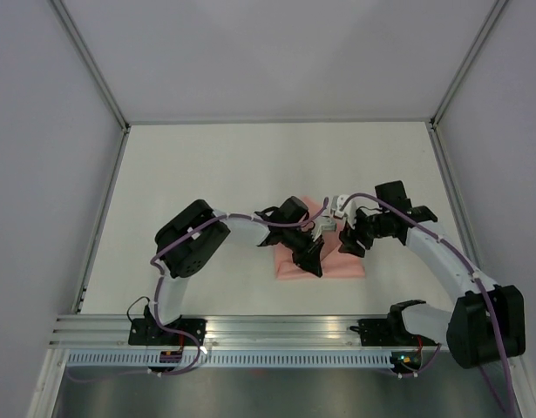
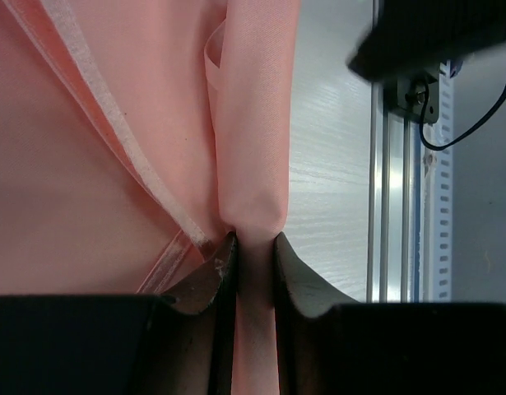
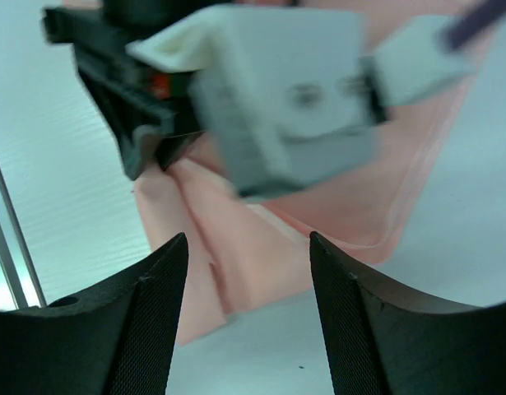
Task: Fold the napkin, place the utensils inside, and roll it up
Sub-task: Roll the napkin with the utensil
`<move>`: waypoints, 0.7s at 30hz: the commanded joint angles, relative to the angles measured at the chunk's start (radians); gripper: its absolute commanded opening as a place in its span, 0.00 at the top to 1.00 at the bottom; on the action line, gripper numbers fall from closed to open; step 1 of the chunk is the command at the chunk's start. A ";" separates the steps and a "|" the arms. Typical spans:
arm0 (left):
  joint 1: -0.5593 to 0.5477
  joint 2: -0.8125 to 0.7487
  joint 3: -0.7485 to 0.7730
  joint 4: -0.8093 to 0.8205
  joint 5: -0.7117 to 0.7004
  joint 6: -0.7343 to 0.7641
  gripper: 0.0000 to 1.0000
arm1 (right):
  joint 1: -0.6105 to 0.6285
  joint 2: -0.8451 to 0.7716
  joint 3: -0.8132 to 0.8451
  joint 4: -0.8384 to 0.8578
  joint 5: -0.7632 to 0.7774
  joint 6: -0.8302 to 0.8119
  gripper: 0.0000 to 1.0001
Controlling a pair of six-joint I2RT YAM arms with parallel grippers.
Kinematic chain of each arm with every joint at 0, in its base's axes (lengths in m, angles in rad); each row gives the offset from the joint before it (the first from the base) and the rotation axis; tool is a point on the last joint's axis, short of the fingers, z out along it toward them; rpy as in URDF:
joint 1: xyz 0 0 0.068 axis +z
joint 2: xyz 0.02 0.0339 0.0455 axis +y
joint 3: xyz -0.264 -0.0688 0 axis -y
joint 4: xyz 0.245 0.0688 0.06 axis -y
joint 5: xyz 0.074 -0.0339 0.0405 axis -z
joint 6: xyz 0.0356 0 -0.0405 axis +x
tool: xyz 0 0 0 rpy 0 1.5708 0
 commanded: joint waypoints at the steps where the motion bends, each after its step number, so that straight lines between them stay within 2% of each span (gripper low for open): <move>1: 0.025 0.097 -0.001 -0.193 -0.065 -0.039 0.98 | 0.087 -0.119 -0.123 0.087 0.056 -0.032 0.32; 5: 0.033 0.124 0.019 -0.196 -0.046 -0.058 0.98 | 0.266 -0.164 -0.224 0.196 0.188 0.026 0.31; 8: 0.037 0.137 0.027 -0.197 -0.046 -0.067 0.98 | 0.343 -0.141 -0.259 0.238 0.241 0.042 0.30; 17: 0.043 0.148 0.035 -0.194 -0.046 -0.079 0.98 | 0.444 -0.012 -0.281 0.330 0.309 0.063 0.32; 21: 0.048 0.149 0.036 -0.194 -0.046 -0.078 0.98 | 0.464 0.015 -0.281 0.352 0.318 0.071 0.38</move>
